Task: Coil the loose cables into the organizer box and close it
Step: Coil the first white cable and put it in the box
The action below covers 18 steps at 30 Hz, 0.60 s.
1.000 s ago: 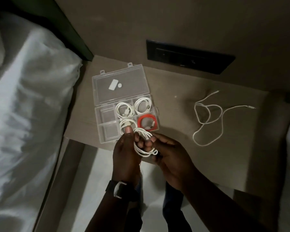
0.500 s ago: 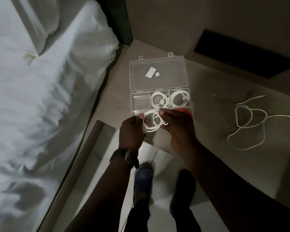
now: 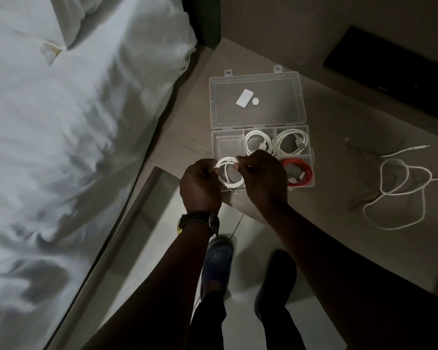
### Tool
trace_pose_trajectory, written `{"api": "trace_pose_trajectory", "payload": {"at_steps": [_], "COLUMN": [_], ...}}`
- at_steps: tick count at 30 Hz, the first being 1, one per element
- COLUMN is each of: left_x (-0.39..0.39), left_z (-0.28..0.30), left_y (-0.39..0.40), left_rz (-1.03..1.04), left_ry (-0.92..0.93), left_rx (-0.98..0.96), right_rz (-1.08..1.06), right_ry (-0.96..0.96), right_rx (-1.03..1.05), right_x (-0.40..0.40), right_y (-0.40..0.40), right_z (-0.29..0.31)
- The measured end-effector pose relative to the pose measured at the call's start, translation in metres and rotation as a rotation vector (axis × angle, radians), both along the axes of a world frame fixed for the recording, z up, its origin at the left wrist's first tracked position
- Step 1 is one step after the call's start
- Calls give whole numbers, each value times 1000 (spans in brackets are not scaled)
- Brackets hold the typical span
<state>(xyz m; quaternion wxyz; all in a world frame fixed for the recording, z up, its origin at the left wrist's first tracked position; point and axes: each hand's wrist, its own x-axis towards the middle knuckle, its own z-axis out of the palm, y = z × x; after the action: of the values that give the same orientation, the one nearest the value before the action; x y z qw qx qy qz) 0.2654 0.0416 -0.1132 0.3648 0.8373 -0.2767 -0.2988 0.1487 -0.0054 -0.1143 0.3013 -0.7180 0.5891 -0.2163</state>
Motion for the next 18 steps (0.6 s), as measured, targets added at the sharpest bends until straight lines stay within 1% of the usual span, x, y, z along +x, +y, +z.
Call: {"api": "trace_pose_trajectory", "payload": {"at_steps": [3, 5, 6, 9, 10, 15, 18], "left_x": [1, 2, 2, 1, 0, -1, 1], "left_z": [-2, -4, -5, -6, -6, -8, -11], "left_y": [-6, -8, -7, -6, -6, -8, -8], "left_rz": [12, -21, -38, -59, -58, -80, -113], "left_ry": [-12, -36, -48, -51, -47, -56, -85], "left_rx": [1, 15, 18, 49, 62, 54, 40], "right_rz": [-26, 14, 52, 240, 282, 376, 399], "right_ry": [-18, 15, 44, 253, 297, 324, 454], "right_rx": [57, 58, 52, -57, -60, -11, -53], "right_x": [3, 2, 2, -2, -2, -2, 0], "right_y": [-1, -2, -2, 2, 6, 9, 1], "right_z": [-2, -2, -1, 0, -1, -8, -6]}}
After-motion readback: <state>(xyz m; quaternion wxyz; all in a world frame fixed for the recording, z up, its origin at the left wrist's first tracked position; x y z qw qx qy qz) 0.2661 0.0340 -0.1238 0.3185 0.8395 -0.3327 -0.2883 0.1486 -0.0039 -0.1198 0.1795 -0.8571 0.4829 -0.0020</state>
